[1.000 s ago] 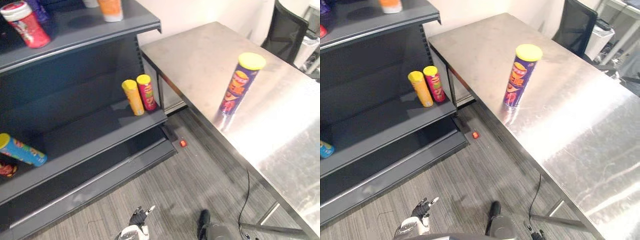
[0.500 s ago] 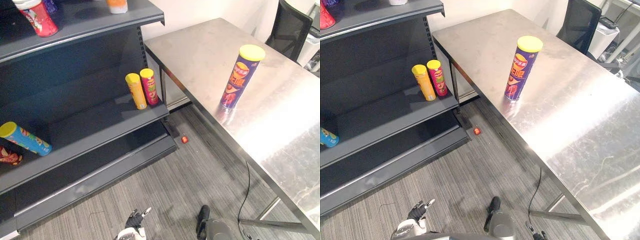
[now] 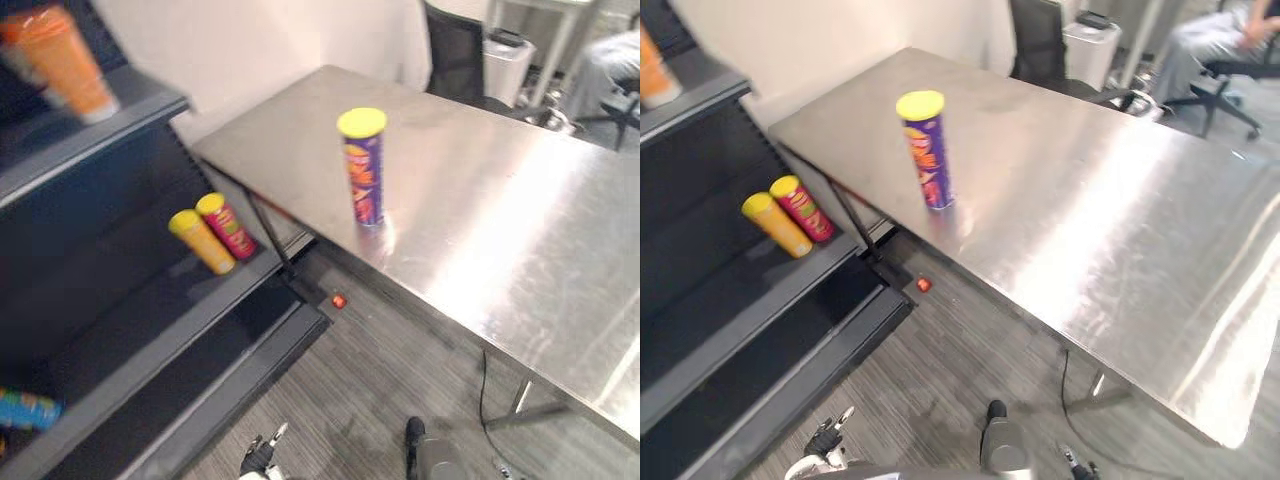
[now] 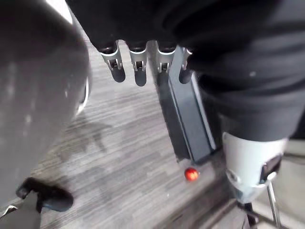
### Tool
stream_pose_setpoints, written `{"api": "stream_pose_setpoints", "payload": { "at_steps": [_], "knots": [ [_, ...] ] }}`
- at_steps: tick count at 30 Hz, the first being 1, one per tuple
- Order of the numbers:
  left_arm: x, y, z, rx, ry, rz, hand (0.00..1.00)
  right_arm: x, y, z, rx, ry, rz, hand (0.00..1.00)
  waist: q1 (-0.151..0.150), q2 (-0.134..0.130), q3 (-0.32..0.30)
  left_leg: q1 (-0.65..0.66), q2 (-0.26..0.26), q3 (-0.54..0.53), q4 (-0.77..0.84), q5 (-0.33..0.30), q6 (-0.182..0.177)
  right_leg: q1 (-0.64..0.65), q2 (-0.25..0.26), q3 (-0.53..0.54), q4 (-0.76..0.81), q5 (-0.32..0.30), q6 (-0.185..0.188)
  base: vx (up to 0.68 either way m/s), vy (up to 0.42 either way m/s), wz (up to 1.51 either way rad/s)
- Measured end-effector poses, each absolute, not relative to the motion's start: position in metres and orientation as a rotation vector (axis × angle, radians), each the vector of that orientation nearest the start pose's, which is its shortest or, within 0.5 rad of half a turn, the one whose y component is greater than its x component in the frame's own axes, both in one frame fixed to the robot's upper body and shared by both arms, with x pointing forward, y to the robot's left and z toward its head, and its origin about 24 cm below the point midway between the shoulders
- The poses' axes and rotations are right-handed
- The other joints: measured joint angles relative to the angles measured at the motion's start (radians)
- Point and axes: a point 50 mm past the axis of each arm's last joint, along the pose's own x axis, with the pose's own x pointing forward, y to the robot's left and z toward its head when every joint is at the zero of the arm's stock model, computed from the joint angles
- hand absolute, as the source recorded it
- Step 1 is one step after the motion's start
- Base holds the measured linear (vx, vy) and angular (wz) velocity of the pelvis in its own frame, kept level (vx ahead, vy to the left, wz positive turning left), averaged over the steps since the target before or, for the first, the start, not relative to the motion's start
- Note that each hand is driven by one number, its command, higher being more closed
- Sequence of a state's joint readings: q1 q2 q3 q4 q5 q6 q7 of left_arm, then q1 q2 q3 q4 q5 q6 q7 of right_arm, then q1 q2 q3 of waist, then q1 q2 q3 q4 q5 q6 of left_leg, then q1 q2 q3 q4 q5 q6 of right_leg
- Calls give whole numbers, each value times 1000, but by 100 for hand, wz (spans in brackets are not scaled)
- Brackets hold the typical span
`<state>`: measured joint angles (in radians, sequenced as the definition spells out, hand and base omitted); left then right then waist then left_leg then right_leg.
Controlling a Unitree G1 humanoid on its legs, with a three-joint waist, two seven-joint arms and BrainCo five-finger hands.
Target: Put the gum and the chips on the shelf.
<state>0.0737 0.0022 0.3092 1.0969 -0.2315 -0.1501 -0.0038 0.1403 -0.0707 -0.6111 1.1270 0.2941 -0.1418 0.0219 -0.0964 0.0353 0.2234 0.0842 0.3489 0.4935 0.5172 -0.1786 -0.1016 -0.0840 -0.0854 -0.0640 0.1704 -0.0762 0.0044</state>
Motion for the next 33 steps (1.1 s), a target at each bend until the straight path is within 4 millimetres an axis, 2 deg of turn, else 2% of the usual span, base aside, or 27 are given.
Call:
{"api": "stream_pose_setpoints", "payload": {
  "at_steps": [1, 3, 5, 6, 7, 8, 9, 10, 11, 12, 14, 16, 19, 22, 28, 31, 33],
  "knots": [
    [90, 193, -162, -333, 974, 457, 0, 37, -252, -159, 463, 955, -847, 0, 4, 1, -1, 0, -27, -38, -63, -8, -3, 10, 13, 29, -8, 0, 0, 82, 67, -93],
    [90, 194, -161, -332, 966, 462, 0, 36, -256, -158, 471, 939, -886, 0, 21, 1, -1, -14, -42, -93, -177, -7, -2, 12, 43, 90, -12, 0, 1, 23, 121, -107],
    [89, 194, -161, -329, 966, 462, 0, 36, -261, -156, 470, 914, -909, 0, 20, 3, -3, -39, -52, -144, -274, -2, 5, 0, 55, 129, -12, 4, 8, 4, 213, -125],
    [88, 191, -162, -337, 976, 460, 0, 29, -267, -155, 469, 911, -945, 0, 19, 23, -15, -52, -60, -183, -328, -8, 8, -10, 63, 143, -12, 17, 28, -2, 283, -129],
    [87, 189, -163, -343, 980, 460, 0, 24, -268, -155, 470, 912, -961, 0, 22, 30, -19, -56, -62, -194, -324, 8, -16, -12, 66, 161, -12, 29, 47, 32, 300, -122],
    [84, 187, -164, -344, 991, 460, 0, 19, -269, -155, 476, 924, -977, 0, 24, 38, -39, -48, -79, -189, -319, 15, -29, -11, 59, 185, -21, 42, 68, 105, 312, -83],
    [81, 188, -165, -324, 1006, 450, 0, 7, -263, -157, 483, 952, -989, 0, 12, 31, -66, -47, -103, -166, -328, 8, -32, -9, 32, 195, -49, 56, 89, 136, 314, -59],
    [83, 189, -164, -304, 1004, 437, 0, -1, -259, -158, 492, 971, -1001, 0, 12, 24, -73, -45, -120, -158, -335, 6, -29, -11, 13, 196, -57, 61, 96, 154, 299, -18],
    [87, 190, -163, -286, 997, 419, 0, -14, -252, -160, 513, 1008, -1024, 0, 14, 10, -82, -43, -153, -150, -355, 5, -24, -11, -18, 198, -73, 65, 104, 127, 269, 3],
    [90, 190, -163, -261, 996, 394, 0, -19, -248, -161, 531, 1017, -1039, 0, 14, 7, -85, -41, -188, -146, -383, 9, -15, -13, -45, 200, -95, 75, 115, 152, 299, 8],
    [90, 189, -163, -235, 1003, 366, 0, -17, -246, -162, 537, 1016, -1033, 0, 14, 9, -88, -35, -226, -133, -413, 20, -1, -14, -78, 209, -122, 90, 137, 127, 203, -2],
    [89, 187, -163, -218, 1017, 346, 0, -6, -245, -163, 547, 999, -1016, 0, 19, 11, -101, -15, -248, -112, -431, 20, 4, -12, -94, 217, -138, 96, 146, 153, 150, -22],
    [86, 190, -165, -176, 1047, 316, 0, 20, -243, -163, 573, 949, -964, 0, 21, 4, -107, 22, -257, -67, -449, 10, 6, -10, -93, 216, -152, 108, 150, 177, 85, -41],
    [89, 190, -165, -176, 1042, 311, 0, 26, -242, -163, 576, 942, -949, 0, 21, -1, -112, 28, -254, -45, -447, 0, 3, -8, -87, 198, -175, 125, 149, 81, -13, -33],
    [89, 190, -165, -181, 1042, 321, 0, 18, -237, -167, 622, 976, -1003, 0, 21, -2, -112, 47, -248, -38, -447, -4, -2, 17, -80, 158, -209, 136, 146, 26, -50, -10],
    [83, 193, -165, -211, 1046, 377, 0, 12, -243, -166, 694, 931, -1120, 0, 30, -2, -112, 53, -229, -18, -448, -18, -11, 22, -64, 157, -231, 151, 144, -53, -74, -18],
    [77, 197, -166, -240, 1051, 443, 0, 1, -253, -163, 790, 845, -1294, 0, 43, -4, -115, 60, -213, 18, -446, -25, -17, 23, -49, 166, -253, 166, 139, -87, -91, -35]
  ]
}}
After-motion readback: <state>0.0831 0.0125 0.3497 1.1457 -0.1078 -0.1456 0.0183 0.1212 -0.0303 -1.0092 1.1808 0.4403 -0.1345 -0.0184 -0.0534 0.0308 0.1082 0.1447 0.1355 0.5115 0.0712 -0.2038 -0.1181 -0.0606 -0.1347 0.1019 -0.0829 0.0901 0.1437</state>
